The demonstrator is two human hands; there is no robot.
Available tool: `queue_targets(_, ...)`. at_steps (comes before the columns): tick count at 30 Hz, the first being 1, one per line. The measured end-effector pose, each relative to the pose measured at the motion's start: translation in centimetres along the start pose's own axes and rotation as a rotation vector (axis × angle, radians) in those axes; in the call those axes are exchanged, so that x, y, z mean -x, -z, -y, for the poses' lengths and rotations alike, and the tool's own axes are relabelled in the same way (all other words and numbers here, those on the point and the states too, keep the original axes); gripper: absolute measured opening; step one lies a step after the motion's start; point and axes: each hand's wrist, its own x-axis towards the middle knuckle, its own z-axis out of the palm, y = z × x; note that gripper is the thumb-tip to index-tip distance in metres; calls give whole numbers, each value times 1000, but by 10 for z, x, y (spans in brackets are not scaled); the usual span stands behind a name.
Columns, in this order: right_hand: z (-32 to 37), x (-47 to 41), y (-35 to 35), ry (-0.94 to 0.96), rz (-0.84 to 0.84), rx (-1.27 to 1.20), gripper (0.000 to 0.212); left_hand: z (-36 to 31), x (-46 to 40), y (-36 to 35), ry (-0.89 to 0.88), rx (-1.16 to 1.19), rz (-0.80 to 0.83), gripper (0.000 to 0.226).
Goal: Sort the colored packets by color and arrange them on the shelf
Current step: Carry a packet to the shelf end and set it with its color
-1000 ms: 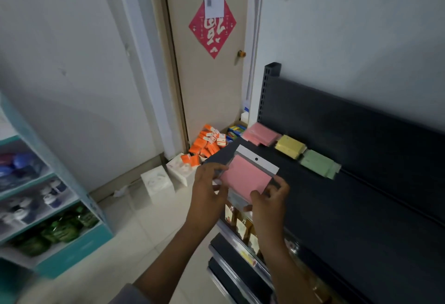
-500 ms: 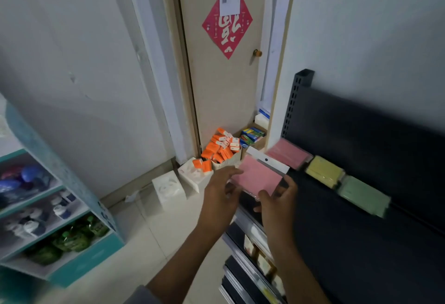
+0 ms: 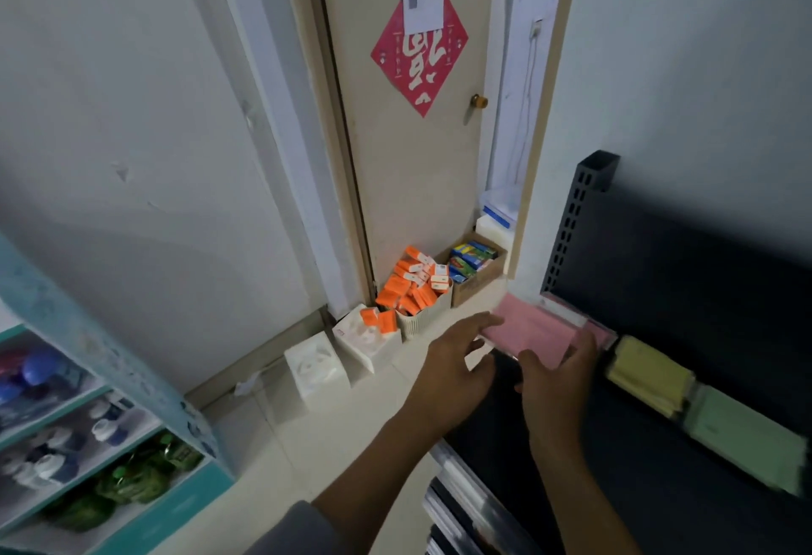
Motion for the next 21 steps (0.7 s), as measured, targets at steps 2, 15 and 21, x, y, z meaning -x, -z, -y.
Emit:
queue_targets(2, 2, -6, 4, 6, -12, 87, 89, -1, -11, -5, -26, -4, 44, 49)
queue_targets(15, -12, -35, 12, 84, -141, 489, 50, 31, -65, -40, -101, -54, 333, 48)
queue_targets(21, -13, -30, 5, 31, -176, 606, 50, 51, -71, -34, -98, -51, 416, 60)
